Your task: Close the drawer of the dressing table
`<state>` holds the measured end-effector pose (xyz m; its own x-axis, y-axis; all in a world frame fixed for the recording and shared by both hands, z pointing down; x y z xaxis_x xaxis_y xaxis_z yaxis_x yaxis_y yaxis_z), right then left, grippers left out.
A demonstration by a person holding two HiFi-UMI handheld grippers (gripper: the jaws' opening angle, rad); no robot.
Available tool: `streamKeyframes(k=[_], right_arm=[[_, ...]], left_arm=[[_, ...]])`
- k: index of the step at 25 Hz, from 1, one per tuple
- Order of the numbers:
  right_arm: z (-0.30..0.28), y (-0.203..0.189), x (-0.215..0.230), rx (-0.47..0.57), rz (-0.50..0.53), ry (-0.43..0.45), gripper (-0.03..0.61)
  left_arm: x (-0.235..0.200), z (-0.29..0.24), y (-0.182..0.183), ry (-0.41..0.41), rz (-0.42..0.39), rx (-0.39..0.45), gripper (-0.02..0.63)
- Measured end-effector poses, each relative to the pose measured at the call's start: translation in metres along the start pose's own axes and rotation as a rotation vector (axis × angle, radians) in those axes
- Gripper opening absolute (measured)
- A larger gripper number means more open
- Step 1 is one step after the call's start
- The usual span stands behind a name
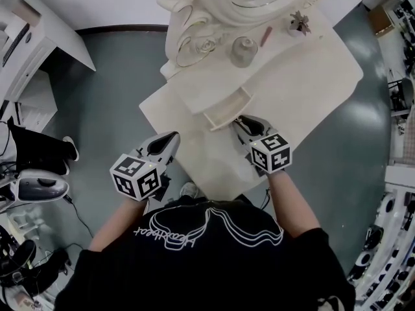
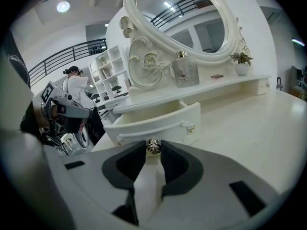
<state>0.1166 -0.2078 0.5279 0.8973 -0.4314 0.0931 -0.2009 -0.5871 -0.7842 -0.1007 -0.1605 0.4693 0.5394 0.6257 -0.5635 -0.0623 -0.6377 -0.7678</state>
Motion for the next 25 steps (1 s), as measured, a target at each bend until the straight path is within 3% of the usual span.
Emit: streamKeyframes(k=[25], right_arm=[[-0.034, 0.02, -0.013, -0.022, 0.004, 0.016, 0.098]], left_arm=[[-0.02, 0.026, 0.004, 0.058, 0.021, 0.053, 0.003]])
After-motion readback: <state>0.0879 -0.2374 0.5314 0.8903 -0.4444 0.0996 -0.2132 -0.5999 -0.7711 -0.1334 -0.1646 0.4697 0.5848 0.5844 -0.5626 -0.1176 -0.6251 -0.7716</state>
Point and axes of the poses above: the fingertips, and each gripper's own axes: z backward along the fingers, x to its right, y out of its top, the point moved 4 cm from there along z, backward along the fingers, and after that the axes turned 15 degrees about -y, right-handed, at the moved point
